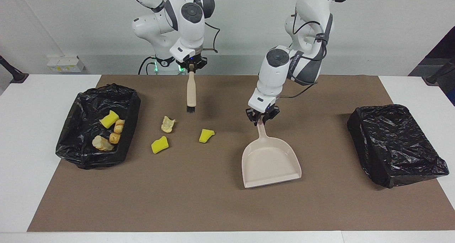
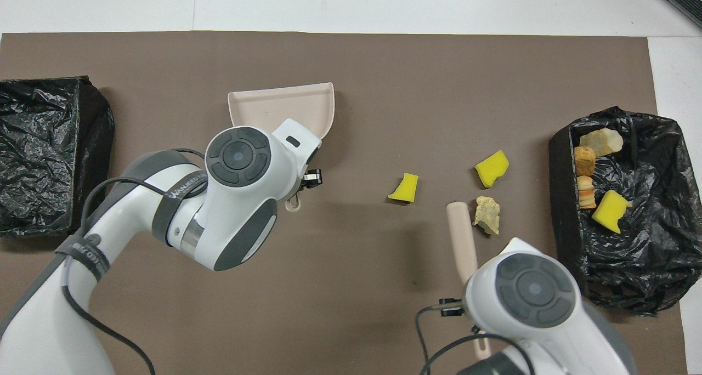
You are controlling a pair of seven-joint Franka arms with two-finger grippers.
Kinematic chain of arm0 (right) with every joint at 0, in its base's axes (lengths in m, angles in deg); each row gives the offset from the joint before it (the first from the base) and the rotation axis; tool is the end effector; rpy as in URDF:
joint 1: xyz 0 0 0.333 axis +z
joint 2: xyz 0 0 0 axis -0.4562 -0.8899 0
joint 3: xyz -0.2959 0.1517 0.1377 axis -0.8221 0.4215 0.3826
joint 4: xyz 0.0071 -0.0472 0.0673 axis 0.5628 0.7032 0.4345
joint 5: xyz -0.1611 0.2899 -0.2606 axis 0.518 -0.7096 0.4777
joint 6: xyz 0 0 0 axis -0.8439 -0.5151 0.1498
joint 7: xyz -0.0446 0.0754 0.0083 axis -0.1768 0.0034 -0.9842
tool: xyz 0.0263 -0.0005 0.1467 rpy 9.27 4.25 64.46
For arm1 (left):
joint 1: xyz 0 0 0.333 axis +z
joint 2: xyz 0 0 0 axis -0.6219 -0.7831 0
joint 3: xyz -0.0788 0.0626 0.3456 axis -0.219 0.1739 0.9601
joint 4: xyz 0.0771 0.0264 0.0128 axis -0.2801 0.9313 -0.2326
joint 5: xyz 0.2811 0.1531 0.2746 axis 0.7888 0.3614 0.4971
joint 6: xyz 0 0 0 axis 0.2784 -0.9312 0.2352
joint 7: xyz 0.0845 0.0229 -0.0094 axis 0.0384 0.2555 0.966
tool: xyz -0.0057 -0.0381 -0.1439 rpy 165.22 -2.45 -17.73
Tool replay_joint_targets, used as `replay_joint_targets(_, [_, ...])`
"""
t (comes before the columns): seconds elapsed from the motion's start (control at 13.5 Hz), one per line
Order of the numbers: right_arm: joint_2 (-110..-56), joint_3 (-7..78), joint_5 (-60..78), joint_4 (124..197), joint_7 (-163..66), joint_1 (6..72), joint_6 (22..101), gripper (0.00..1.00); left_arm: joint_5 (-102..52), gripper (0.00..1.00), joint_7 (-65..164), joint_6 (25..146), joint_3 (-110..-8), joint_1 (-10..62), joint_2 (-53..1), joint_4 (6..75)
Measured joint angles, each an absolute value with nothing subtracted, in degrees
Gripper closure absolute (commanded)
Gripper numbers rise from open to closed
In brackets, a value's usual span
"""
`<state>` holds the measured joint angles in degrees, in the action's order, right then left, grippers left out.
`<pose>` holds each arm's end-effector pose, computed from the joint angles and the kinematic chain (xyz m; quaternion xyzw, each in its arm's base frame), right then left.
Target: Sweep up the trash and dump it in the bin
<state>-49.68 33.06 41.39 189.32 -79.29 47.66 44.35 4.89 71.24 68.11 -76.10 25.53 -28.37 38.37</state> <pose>0.3875 0.1812 0.4392 0.9913 0.0281 -0.1027 0.0775 0.5563 -0.3383 0.4015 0.9994 0.0238 0.0206 0.0142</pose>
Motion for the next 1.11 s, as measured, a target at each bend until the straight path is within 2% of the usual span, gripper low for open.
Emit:
replay_joint_targets(0.22, [-53.02, 32.71, 50.23, 189.55, -65.13, 35.09, 51.38, 1.00, 4.22, 1.00, 51.39, 60.49, -75.99, 31.48, -25.56, 38.18])
replay_joint_targets(0.44, [-58.08, 32.68, 56.77, 189.56, -63.25, 30.86, 56.98, 1.00, 0.61, 1.00, 30.93, 55.94, -75.61, 37.23, -25.49, 36.36])
replay_joint_targets(0.81, [-65.29, 33.62, 58.79, 189.57, -63.37, 31.49, 60.25, 1.00, 0.17, 1.00, 6.59, 54.83, -75.56, 40.80, -25.80, 36.19])
replay_joint_targets(1.11, [-66.69, 33.90, 52.42, 189.41, -63.54, 36.35, 60.41, 1.00, 0.47, 1.00, -10.53, 54.54, -76.06, 40.53, -26.26, 36.74])
